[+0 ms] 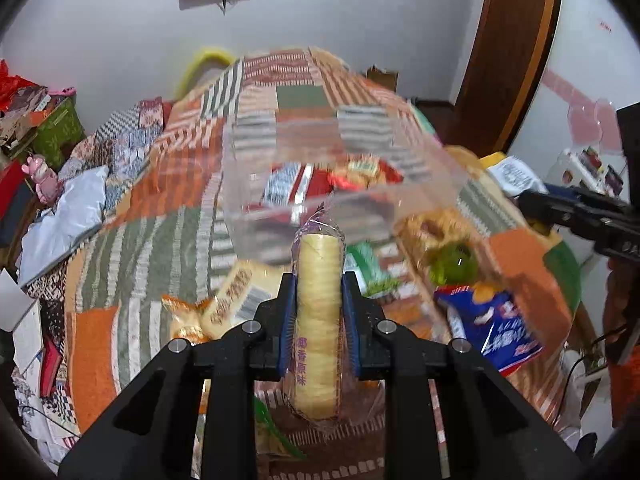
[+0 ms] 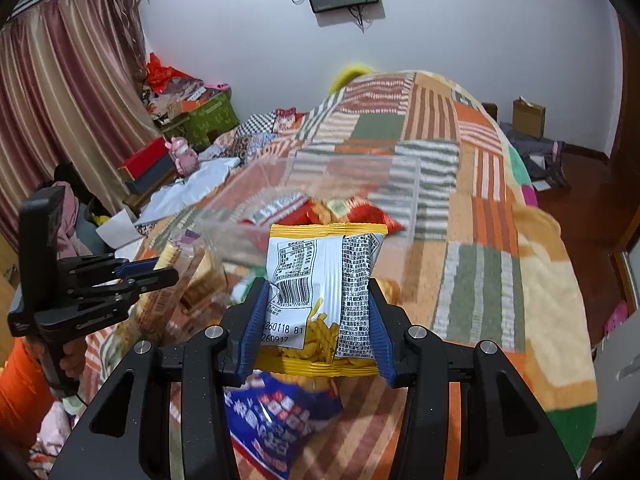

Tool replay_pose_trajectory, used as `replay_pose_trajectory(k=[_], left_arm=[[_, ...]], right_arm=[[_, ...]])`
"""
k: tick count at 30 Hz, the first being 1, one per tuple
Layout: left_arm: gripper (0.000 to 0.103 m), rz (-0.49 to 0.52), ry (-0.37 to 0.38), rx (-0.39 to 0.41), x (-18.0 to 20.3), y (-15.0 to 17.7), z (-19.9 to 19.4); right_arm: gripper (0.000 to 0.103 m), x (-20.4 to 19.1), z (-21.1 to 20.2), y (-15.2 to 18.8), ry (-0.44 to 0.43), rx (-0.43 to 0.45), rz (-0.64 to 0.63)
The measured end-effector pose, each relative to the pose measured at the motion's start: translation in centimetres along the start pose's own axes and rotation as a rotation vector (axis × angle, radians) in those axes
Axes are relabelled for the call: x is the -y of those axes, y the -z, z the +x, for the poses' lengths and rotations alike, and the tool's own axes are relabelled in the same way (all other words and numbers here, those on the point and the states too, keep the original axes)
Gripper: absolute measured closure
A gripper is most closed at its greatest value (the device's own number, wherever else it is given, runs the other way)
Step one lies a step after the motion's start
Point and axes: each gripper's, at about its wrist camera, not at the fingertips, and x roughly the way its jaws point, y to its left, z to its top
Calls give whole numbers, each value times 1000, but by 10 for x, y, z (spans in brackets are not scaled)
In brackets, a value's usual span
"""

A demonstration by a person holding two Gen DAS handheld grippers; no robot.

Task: Organize snacks
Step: 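Lift the cream roll and chip bag and carry both over the box, then open both tools to drop the roll and chip bag into the box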

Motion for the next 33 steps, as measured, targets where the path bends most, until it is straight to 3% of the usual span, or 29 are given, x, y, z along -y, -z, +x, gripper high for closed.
replay_pose_trajectory(k=[7,15,24,33], left_arm=[[81,-24,3,79,-7,-31,-13],[81,-54,-2,122,-20,-65,-2],[81,-93,-1,110,-33,-94,33],[81,-119,-8,48,-45,-106,83]], right_arm=[[60,-8,12,-23,-5,27,-15],[60,-16,36,-47,-11,33,-30],[59,-17,74,-66,-17,-2,-34],[59,-14,121,-67,-16,-94,-40]])
